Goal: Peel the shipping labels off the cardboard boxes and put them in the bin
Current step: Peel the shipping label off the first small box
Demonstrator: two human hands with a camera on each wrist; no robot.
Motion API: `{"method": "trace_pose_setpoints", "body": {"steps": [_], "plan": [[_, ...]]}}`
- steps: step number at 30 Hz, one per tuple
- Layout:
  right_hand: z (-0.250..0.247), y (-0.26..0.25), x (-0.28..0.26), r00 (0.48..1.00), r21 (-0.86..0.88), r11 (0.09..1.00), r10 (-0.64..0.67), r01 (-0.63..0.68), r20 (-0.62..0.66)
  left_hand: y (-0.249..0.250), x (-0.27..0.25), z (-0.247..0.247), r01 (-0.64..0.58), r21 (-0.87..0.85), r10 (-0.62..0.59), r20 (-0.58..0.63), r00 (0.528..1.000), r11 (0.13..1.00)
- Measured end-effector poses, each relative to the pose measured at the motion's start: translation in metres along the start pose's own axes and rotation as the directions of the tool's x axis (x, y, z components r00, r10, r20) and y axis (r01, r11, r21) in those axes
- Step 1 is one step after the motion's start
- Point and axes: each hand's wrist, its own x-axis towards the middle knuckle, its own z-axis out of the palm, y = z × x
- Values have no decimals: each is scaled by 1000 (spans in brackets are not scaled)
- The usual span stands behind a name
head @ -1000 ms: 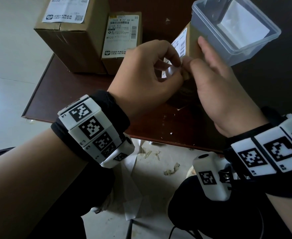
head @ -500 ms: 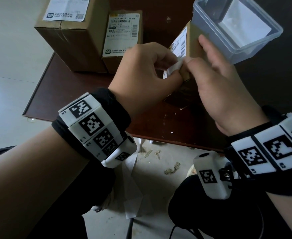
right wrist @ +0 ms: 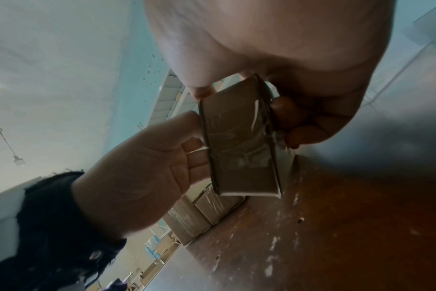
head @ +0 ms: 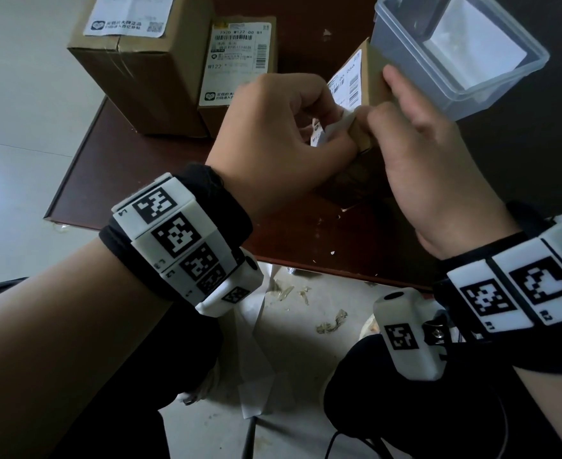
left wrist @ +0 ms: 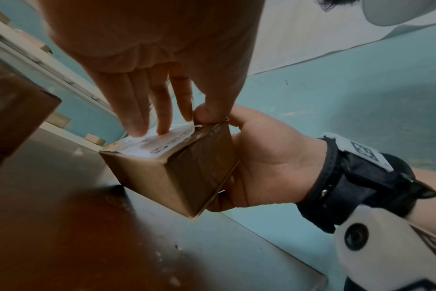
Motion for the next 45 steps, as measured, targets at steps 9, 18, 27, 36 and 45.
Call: {"method": "trace_pose_setpoints", "body": {"steps": [9,18,27,36,45], "plan": [[0,-1,-1,1000,-62,998,-10,12,29,3,-1,0,-21,35,21,18,1000,999],[0,-1,0,1000,-116,993,-10,13,20,3,0,-1,-23,44,22,41,999,999],[0,0,1,1000,-99,995,-4,6,21,1,2,-4,-41,90,38,35,999,995],[-1,0,1,1000,-97,995,-12,15,25,2,3,-6,-73,76,70,44,997,994],[-1,2,2,1000,-80,997,-13,14,16,1,3,-6,-78,80,75,50,996,994]]}}
